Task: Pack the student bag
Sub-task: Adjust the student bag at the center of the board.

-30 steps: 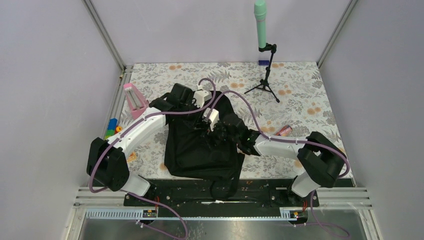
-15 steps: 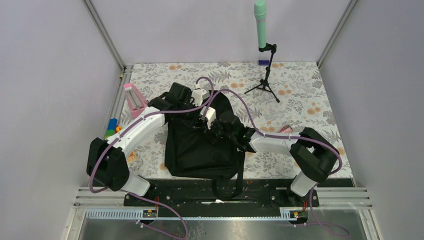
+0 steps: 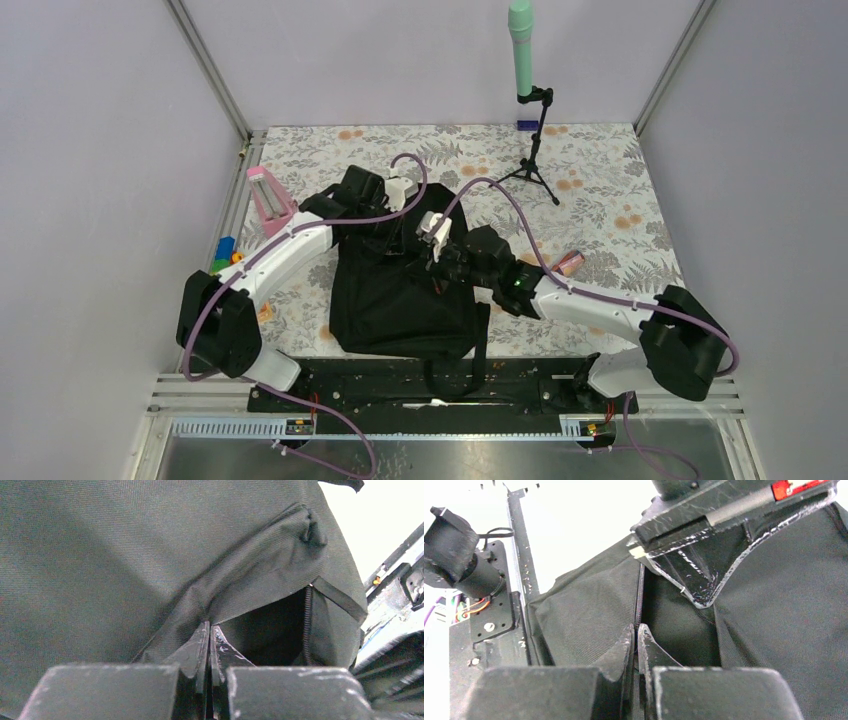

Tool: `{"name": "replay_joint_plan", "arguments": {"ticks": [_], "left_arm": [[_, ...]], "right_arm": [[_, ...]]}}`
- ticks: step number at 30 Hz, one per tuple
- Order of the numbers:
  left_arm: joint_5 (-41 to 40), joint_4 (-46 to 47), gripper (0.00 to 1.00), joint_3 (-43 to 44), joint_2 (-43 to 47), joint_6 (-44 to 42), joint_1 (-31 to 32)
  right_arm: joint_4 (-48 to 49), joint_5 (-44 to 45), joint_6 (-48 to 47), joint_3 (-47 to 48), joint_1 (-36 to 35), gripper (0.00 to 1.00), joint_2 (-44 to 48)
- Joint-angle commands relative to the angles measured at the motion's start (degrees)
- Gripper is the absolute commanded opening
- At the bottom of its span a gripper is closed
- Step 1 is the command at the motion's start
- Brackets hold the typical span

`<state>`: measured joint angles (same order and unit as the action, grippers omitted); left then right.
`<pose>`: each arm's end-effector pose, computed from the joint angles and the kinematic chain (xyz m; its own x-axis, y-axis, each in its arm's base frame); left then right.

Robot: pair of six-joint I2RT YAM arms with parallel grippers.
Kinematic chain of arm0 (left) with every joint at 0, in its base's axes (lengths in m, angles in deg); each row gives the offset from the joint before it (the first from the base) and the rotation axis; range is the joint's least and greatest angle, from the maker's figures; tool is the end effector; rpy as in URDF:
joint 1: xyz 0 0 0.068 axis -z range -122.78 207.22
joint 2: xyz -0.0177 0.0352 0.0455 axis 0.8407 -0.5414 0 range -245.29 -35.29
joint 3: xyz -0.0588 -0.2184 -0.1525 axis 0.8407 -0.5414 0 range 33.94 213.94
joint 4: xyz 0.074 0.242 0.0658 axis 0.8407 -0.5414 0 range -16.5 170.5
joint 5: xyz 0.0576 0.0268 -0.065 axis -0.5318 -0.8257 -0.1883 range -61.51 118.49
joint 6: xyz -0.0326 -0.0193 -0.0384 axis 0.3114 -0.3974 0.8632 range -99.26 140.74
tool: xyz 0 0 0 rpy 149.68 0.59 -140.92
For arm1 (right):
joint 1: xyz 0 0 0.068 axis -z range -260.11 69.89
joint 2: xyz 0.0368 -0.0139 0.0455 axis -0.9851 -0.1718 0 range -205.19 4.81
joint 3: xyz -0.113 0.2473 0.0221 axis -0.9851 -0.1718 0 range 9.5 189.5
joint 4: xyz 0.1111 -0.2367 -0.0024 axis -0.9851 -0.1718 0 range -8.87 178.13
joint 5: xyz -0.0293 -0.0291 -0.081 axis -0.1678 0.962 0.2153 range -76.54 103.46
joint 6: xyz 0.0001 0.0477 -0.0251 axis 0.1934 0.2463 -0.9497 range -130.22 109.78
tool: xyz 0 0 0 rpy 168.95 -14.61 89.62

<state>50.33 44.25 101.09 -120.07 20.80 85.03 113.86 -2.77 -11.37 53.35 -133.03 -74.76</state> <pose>0.2687 -0.1567 0.2730 -0.7151 0.3761 -0.5893 0.6263 0.7191 -0.3011 0.1806 0.2555 0.2601 -0.0858 -0.1455 -0.9856 -0.9339 0.3564 0.0287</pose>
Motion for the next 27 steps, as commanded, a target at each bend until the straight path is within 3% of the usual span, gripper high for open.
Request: {"name": "replay_joint_plan", "arguments": {"ticks": [1,3,8,12,17,24,27], "left_arm": [[-3.3,-0.34,0.03,2.5,-1.17,-0.23,-0.83],[-2.83,-0.49,0.16,2.61,-1.0,-0.24,-0.83],[-4.01,1.12,0.64,1.59,4.49,-0.23,-0.83],[-5.99,5.68,0.85,-2.46,13.16,-0.23,-0.84],[-7.66,6.68,0.92,-7.94,22.36,1.1,-0.98],[13.17,11.2,0.91,-18.14,31.39,-6.84,-0.83],[16.65,13.43,0.91,-20.58,31.56,-10.0,-0.6]], "right_arm": [[-0.59,-2.51,0.8,0.11,-1.75,0.0,4.69],[-0.51,-2.25,0.8,-0.2,-2.0,0.0,5.43],[0.63,-1.06,3.09,-1.64,-2.1,0.0,6.93],[0.91,-0.51,3.82,-2.36,-2.01,0.0,8.04],[0.82,-0.15,3.96,-2.96,-2.02,0.0,9.08],[1.12,-0.3,4.12,-3.52,-2.04,0.0,9.6],[1.31,-0.72,4.37,-3.48,-2.01,0.0,9.51]]}}
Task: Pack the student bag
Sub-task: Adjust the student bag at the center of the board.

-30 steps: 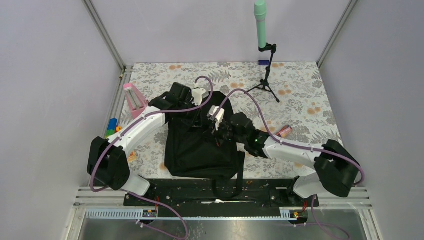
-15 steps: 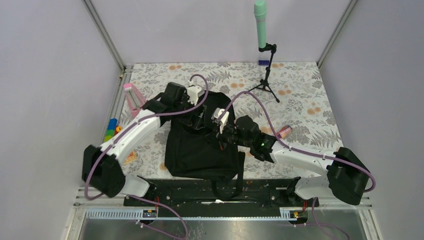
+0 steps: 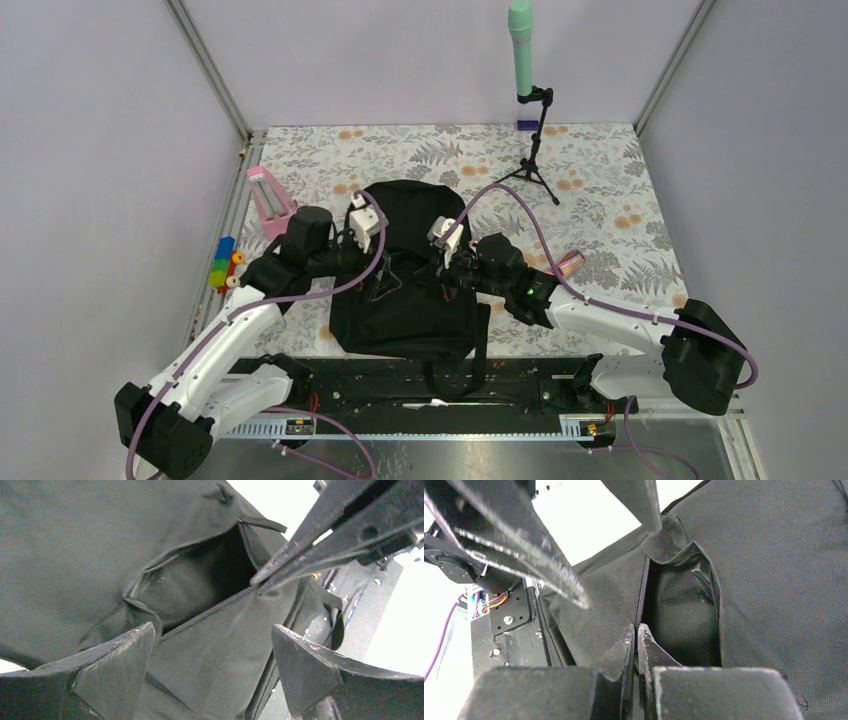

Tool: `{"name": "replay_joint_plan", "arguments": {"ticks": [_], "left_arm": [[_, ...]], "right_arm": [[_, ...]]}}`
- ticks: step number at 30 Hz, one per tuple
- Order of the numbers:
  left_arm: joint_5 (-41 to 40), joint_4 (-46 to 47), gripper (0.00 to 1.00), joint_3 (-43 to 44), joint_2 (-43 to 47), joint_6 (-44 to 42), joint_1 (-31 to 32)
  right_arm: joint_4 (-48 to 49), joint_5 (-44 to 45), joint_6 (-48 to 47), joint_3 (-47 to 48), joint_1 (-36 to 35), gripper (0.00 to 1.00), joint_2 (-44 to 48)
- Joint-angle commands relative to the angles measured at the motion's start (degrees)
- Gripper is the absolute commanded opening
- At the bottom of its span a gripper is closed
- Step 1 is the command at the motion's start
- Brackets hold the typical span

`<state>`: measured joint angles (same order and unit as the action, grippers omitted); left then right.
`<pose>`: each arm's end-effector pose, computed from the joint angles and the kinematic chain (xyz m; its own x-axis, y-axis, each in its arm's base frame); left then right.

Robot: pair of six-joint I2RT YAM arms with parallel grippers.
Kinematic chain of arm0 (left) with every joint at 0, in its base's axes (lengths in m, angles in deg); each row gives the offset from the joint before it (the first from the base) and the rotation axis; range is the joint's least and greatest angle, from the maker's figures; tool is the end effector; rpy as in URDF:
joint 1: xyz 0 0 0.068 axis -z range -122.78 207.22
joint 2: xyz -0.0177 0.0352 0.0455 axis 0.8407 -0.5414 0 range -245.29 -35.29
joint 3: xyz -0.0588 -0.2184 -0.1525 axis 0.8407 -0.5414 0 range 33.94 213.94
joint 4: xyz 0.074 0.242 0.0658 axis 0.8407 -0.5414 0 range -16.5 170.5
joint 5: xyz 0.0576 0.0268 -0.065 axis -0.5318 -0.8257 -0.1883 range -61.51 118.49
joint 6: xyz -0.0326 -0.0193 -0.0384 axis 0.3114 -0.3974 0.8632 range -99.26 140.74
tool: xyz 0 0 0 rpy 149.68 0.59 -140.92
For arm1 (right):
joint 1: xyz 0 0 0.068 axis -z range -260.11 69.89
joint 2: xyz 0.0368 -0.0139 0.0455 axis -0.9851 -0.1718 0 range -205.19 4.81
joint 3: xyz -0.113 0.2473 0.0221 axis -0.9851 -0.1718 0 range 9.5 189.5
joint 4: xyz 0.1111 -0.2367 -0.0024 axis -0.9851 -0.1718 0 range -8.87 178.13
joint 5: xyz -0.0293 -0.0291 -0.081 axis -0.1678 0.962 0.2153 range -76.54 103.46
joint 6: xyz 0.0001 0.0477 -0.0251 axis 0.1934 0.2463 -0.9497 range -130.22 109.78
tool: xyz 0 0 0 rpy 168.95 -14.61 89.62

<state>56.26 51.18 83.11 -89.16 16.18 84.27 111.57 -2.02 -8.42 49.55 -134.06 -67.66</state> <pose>0.1714 -0.1062 0.3075 -0.4373 0.3023 -0.8470 0.7836 0.5902 -0.1939 0.1609 0.2372 0.2677 -0.1211 -0.1149 -0.9860 -0.9310 0.3578 0.0727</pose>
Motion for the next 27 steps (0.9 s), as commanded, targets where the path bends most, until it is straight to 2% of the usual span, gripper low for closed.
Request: {"name": "replay_joint_plan", "arguments": {"ticks": [1,9,13,15,17,21,24,27], "left_arm": [[10.81,7.11,0.91,-3.04,0.42,-5.78,0.14],[6.01,9.65,0.92,-2.94,-2.15,-5.72,0.56],[7.58,10.49,0.91,-3.12,-3.83,-6.19,2.0],[10.09,9.57,0.88,-2.99,-4.8,-6.58,2.5],[12.54,9.08,0.8,-3.02,-5.45,-6.41,2.73],[12.68,7.67,0.56,-2.65,-6.97,-5.86,2.91],[11.46,6.05,0.31,-1.71,-7.88,-5.73,3.01],[11.3,5.85,0.14,-1.77,-7.84,-5.5,3.2]], "right_arm": [[3.63,-1.62,1.56,0.29,-1.01,0.0,2.44],[3.89,-2.29,1.52,0.08,-1.04,0.0,2.95],[4.06,-2.35,1.54,-0.01,-0.98,0.0,2.93],[4.15,-2.13,1.53,-0.07,-0.98,0.0,2.99],[4.16,-1.85,1.62,-0.12,-1.01,0.0,2.92],[4.11,-1.37,1.63,-0.03,-1.0,0.0,3.08],[3.54,0.09,1.67,0.13,-0.98,0.0,3.49],[3.11,2.51,2.35,-0.16,-0.98,0.0,4.19]]}}
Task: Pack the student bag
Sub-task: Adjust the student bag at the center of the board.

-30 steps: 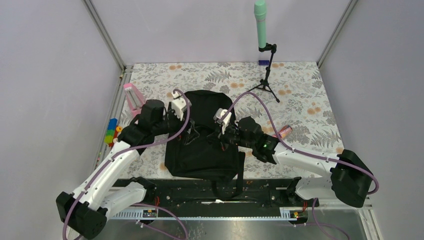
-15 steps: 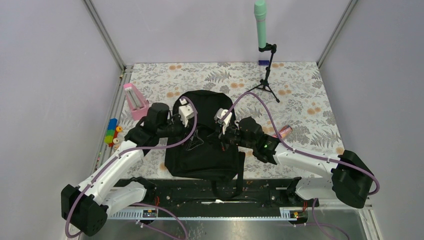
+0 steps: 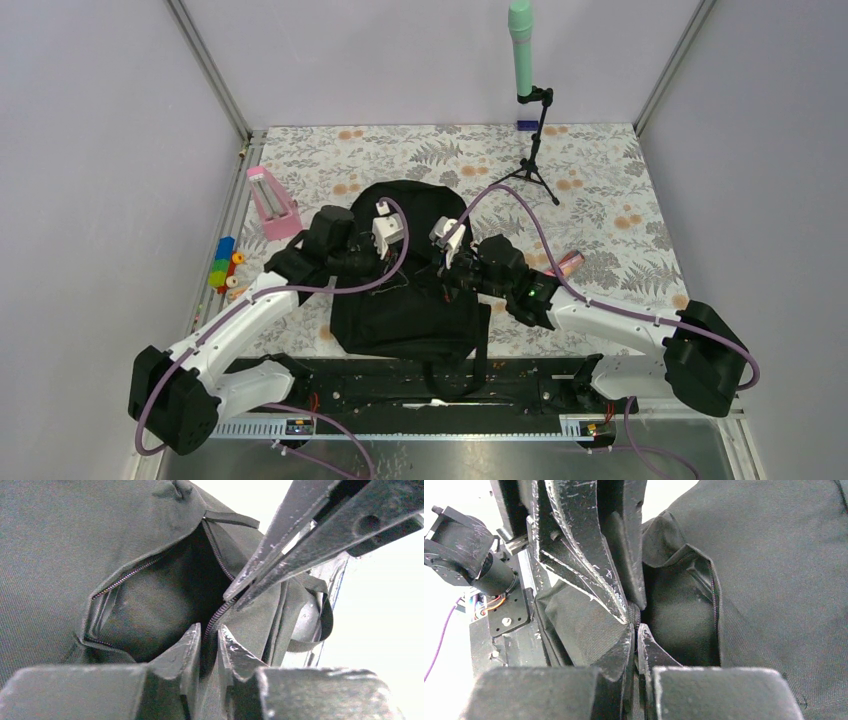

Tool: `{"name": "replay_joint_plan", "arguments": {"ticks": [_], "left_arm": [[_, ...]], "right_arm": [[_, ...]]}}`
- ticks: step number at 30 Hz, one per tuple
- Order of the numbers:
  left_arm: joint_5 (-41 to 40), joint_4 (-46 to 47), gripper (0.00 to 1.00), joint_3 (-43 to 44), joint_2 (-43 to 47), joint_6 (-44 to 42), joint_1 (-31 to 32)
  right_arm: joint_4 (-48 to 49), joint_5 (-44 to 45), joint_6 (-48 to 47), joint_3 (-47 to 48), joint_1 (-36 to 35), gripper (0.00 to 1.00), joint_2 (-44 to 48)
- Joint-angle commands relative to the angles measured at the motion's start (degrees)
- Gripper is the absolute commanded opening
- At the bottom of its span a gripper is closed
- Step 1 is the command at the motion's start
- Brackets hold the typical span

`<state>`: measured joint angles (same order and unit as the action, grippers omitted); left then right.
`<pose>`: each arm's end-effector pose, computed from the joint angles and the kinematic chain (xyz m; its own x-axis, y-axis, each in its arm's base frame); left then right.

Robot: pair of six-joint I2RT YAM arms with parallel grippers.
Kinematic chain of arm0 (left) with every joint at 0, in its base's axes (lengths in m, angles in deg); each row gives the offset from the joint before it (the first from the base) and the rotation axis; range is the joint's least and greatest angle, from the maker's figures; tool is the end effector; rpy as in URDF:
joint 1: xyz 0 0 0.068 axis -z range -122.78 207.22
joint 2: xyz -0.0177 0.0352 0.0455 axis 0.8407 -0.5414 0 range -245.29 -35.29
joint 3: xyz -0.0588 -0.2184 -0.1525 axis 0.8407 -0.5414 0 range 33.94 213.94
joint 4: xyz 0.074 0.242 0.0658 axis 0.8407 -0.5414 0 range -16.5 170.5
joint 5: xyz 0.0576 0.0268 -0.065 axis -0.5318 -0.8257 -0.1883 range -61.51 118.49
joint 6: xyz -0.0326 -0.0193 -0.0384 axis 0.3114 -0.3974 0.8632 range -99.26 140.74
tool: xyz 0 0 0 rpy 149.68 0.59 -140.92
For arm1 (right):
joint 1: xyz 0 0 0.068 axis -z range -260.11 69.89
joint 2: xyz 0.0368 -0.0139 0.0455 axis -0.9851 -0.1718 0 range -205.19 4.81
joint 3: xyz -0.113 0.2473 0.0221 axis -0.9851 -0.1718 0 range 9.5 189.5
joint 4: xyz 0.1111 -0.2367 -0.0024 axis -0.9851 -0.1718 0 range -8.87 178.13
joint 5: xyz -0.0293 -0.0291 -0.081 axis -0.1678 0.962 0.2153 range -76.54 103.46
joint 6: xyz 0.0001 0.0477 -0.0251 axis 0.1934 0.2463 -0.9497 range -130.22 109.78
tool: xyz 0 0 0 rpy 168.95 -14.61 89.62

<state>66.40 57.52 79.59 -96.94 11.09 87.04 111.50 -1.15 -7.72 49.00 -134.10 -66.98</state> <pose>0.1852 -0.1314 0.2718 -0.4027 0.3832 -0.8312 0.8868 0.3882 -0.2507 0.1597 0.2349 0.2673 -0.1316 -0.1092 -0.9853 -0.9244 0.3724 0.0822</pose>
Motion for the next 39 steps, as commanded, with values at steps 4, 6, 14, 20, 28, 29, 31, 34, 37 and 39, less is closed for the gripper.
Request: {"name": "replay_joint_plan", "arguments": {"ticks": [4,6,14,20,28,29,31,34,37,39], "left_arm": [[0.08,-1.02,0.0,1.62,0.96,-0.24,1.11],[-1.39,-1.15,0.0,1.47,2.1,-0.11,1.28],[-7.37,-0.92,0.0,0.59,6.13,0.66,2.62],[-9.27,-1.34,0.0,0.58,6.59,1.07,4.25],[-10.78,-1.96,0.0,0.75,7.15,1.01,5.97],[-11.0,-2.09,0.0,0.82,7.17,1.03,6.14],[-11.18,-2.28,0.0,0.85,7.08,0.96,6.42],[-11.03,-2.57,0.0,0.85,7.02,0.73,7.19],[-11.28,-2.61,0.0,0.86,6.91,0.69,7.51],[-11.49,-2.82,0.0,0.97,6.69,0.61,7.68]], "right_arm": [[-4.21,7.78,3.75,2.38,-0.94,0.31,5.24],[-9.35,14.34,5.9,3.04,-0.89,0.51,6.81],[-33.84,37.76,19.03,0.55,6.29,0.81,17.03],[-43.58,42.47,24.99,-3.33,20.76,0.95,22.55],[-43.5,36.14,25.44,-4.87,42.51,0.97,15.66],[-42.89,35.23,25.38,-4.41,43.82,0.94,13.95],[-41.69,33.62,25.2,-3.4,45.53,0.9,10.34],[-41.3,33.45,24.67,-0.92,46.68,0.85,4.62],[-41.66,33.3,24.64,1.1,47.67,0.82,-0.33],[-42.43,32.83,25.03,2.41,48.31,0.81,-2.11]]}}
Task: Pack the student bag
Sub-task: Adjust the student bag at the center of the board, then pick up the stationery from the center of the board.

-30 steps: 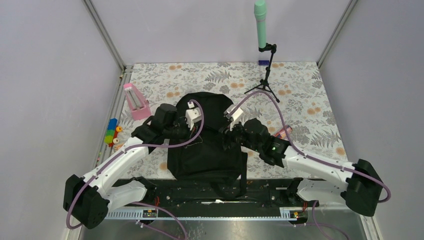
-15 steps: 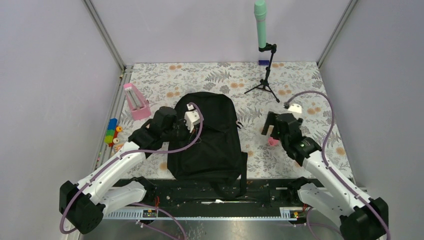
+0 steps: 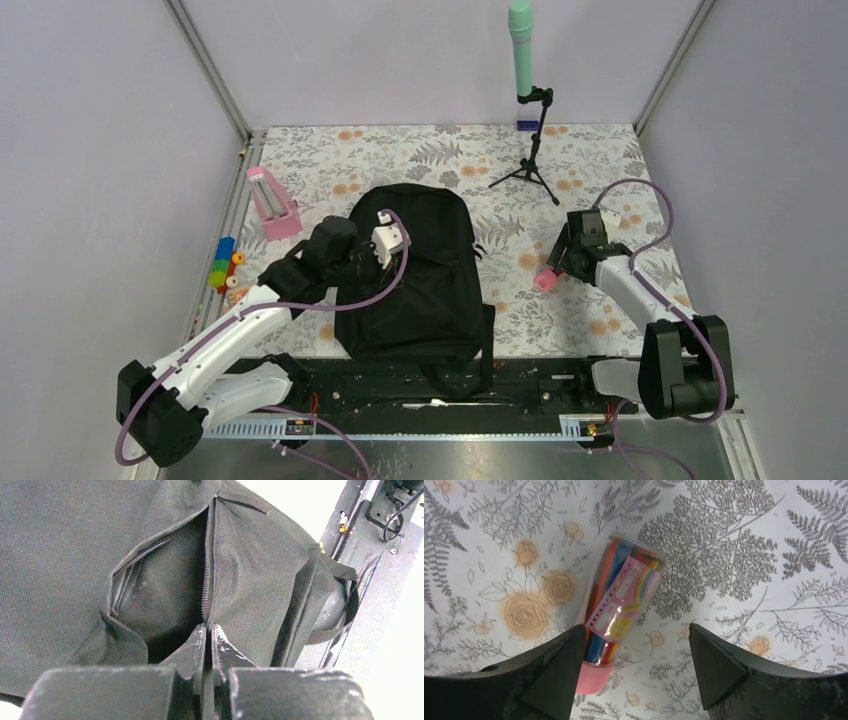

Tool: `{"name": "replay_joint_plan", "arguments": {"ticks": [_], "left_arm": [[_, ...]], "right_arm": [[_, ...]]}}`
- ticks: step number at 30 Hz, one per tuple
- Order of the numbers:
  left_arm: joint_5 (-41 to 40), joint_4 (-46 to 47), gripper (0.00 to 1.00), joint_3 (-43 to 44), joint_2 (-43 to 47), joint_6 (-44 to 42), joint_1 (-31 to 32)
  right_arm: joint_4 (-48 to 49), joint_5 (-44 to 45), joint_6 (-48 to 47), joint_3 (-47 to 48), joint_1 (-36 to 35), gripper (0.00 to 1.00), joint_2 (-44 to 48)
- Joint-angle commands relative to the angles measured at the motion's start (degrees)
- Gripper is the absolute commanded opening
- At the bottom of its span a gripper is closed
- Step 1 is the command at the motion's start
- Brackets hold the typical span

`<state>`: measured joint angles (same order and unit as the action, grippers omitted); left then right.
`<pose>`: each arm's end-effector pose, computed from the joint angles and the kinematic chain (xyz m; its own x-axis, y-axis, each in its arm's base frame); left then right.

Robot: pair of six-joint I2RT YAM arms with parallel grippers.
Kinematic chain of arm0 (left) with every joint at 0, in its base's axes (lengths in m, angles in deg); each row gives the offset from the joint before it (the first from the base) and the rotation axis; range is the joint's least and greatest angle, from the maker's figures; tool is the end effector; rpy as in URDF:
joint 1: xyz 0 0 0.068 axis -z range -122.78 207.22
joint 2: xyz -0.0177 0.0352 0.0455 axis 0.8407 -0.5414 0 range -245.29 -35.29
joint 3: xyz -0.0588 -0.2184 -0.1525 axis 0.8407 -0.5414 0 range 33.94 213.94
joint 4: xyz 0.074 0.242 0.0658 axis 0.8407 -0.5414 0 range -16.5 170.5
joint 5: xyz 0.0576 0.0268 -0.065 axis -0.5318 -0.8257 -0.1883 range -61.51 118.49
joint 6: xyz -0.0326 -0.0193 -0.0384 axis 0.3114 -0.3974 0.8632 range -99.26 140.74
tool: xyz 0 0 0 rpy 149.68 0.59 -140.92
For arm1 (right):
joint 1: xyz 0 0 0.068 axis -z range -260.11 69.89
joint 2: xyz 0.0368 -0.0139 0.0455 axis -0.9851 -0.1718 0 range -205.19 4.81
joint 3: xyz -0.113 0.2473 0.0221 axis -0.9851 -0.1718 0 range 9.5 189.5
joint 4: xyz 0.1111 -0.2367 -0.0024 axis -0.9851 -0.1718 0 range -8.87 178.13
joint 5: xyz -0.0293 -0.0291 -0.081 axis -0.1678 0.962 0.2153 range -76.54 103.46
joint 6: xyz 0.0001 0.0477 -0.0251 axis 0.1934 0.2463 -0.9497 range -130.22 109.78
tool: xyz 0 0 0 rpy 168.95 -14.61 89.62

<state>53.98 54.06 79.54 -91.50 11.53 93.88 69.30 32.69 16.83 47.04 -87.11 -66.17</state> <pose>0.1591 -0.1376 0.2829 -0.3467 0.4381 -0.8294 0.8814 0.4547 -0.1282 0.2371 0.0173 0.1930 -0.6604 0.3515 -0.6635 0.4327 0.9004 0.0463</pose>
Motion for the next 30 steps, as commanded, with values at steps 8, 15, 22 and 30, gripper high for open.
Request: {"name": "replay_joint_plan", "arguments": {"ticks": [8,15,22,30], "left_arm": [[0.8,0.33,0.0,1.24,1.27,-0.01,1.03],[1.17,0.22,0.0,1.26,1.28,-0.07,1.13],[0.71,-0.02,0.0,1.32,1.56,-0.3,1.21],[0.38,-0.28,0.0,1.42,1.86,-0.41,1.22]], "right_arm": [[-0.32,-2.94,1.68,7.05,1.37,0.86,-7.36],[-0.86,-5.42,3.01,10.66,1.46,0.83,-13.43],[-1.91,-5.54,3.24,13.73,1.45,0.73,-17.92],[-3.31,-7.45,3.14,16.82,1.47,0.45,-22.16]]}}
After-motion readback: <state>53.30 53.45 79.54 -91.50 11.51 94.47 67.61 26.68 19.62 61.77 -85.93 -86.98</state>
